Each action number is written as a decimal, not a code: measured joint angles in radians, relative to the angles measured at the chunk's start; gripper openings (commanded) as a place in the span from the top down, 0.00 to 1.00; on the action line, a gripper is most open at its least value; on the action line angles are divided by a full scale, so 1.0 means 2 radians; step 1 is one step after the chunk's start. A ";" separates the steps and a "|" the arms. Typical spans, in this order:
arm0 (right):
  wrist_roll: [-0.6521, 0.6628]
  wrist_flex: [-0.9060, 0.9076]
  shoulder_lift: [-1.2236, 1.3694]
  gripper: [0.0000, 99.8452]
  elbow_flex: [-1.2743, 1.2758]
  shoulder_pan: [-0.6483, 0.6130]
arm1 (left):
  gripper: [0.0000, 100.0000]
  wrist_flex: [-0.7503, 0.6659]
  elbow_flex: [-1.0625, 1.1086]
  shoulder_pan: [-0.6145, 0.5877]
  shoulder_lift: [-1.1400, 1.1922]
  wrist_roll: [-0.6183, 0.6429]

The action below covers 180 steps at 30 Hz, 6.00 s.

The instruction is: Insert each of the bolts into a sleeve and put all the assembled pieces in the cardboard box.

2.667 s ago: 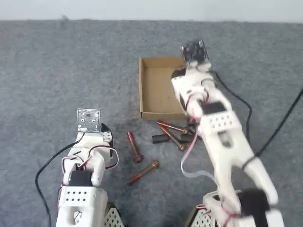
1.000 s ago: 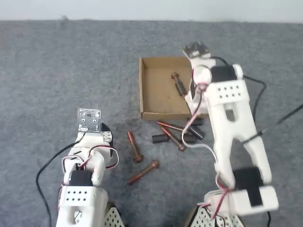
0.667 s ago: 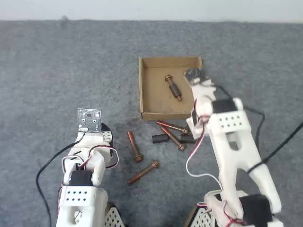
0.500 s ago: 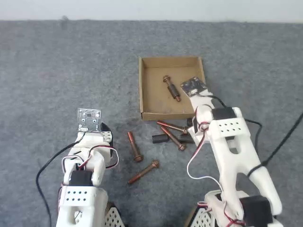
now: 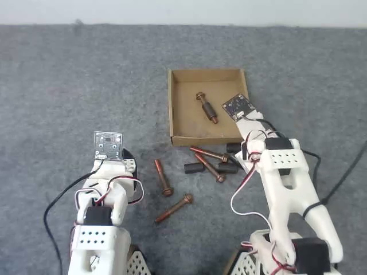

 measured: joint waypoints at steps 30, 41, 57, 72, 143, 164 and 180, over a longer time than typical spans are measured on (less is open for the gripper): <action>0.005 -0.086 0.123 0.90 -0.001 -0.068 | 0.99 0.000 0.000 0.000 0.000 0.000; 0.004 -0.066 0.123 0.99 -0.003 -0.068 | 0.99 0.000 0.000 0.000 0.000 0.000; 0.005 0.095 -0.047 0.99 -0.001 0.012 | 0.99 0.000 0.000 0.000 0.000 0.000; -0.103 -0.023 -0.077 0.99 0.130 0.067 | 0.99 0.021 -0.014 -0.041 0.000 -0.089; -0.106 -0.027 -0.076 0.99 0.130 0.094 | 0.84 0.228 -0.315 0.316 0.372 -0.272; -0.094 -0.027 -0.076 0.99 0.130 0.094 | 0.83 0.202 -0.301 0.316 0.368 -0.435; -0.082 -0.027 -0.076 0.99 0.130 0.093 | 0.84 0.196 -0.409 0.297 0.583 -0.440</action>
